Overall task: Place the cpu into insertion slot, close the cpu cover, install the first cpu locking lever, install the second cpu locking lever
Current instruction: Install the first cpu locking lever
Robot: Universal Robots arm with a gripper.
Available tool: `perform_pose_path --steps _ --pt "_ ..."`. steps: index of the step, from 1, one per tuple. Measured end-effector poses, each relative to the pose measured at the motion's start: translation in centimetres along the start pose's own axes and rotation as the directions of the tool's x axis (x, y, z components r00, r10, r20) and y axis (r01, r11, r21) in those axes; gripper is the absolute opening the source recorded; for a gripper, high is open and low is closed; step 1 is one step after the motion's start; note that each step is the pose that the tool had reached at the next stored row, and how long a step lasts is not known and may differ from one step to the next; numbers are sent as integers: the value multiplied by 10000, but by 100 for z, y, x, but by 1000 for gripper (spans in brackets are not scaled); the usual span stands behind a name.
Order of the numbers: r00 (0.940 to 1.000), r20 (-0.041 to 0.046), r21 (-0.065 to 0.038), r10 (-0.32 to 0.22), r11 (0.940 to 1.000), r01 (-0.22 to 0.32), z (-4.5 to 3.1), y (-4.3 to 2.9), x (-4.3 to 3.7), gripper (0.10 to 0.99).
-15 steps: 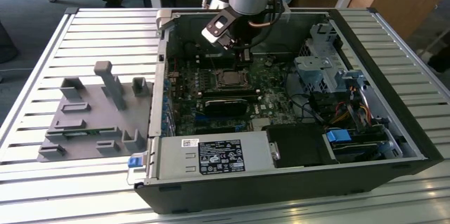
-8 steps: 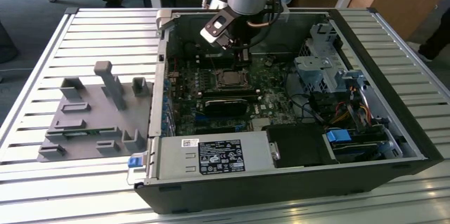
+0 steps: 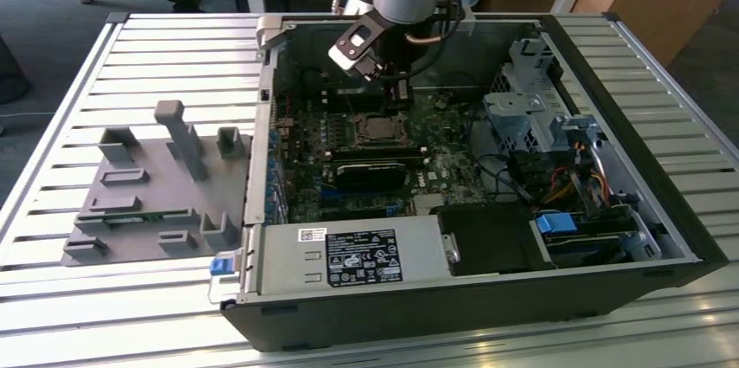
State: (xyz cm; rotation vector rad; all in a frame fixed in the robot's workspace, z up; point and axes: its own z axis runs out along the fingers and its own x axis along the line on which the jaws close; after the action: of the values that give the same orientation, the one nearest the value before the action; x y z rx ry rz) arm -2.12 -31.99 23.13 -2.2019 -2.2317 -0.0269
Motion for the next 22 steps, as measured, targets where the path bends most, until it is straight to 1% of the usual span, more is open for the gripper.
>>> perform_pose_path --steps 14,22 --pt "10000 0 -2 0 10000 0 -31 1 1 106" --pt "10000 18 1 0 10000 0 -46 -4 1 106"
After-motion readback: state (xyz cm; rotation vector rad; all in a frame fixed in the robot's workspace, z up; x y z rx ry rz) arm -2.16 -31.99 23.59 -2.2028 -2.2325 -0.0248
